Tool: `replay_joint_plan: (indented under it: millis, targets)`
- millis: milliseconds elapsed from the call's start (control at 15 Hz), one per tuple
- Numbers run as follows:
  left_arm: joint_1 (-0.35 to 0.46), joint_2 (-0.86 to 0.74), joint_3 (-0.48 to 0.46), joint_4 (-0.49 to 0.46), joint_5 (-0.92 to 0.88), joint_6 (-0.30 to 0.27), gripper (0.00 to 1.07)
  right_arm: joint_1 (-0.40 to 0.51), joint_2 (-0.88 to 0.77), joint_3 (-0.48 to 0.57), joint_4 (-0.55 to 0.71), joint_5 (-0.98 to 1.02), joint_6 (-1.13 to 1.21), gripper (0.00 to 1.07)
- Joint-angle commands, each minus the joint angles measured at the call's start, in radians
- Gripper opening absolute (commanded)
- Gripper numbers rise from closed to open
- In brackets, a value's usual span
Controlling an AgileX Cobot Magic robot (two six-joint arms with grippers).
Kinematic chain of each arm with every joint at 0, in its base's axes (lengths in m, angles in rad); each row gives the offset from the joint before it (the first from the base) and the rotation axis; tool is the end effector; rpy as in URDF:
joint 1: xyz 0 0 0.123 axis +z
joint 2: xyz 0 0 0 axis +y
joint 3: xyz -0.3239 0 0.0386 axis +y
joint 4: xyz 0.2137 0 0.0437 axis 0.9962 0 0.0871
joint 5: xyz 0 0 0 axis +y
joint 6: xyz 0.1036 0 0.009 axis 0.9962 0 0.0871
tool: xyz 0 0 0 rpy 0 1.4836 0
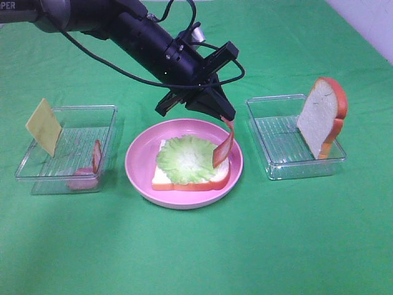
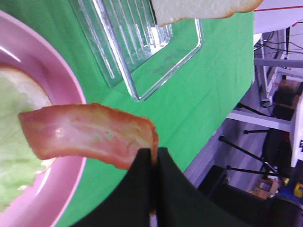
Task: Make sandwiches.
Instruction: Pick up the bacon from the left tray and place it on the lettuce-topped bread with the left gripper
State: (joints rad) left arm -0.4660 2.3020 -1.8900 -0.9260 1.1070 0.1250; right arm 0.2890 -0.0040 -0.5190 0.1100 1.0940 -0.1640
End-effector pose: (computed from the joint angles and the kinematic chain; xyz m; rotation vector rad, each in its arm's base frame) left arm 0.3995 -0.2841 0.2250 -0.2993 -2.8238 1.3026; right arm -0.0691 -0.0100 0.2569 -0.4703 2.0016 0.2093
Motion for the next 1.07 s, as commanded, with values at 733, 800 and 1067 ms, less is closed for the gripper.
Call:
replay_joint_plan:
  millis: [733, 800, 1067]
  targets:
    - [-0.002, 0.001, -0.001, 0.559, -0.02, -0.197, 0.0, -0.001, -0.024, 0.003, 0.006, -0.009, -0.008, 0.74]
    - [-0.002, 0.001, -0.001, 0.559, -0.031, -0.197, 0.0, -0.001, -0.024, 0.003, 0.006, -0.009, -0.008, 0.74]
    - [-0.002, 0.001, -0.001, 0.557, -0.027, -0.216, 0.07, -0.001, -0.024, 0.003, 0.006, -0.009, -0.008, 0.74]
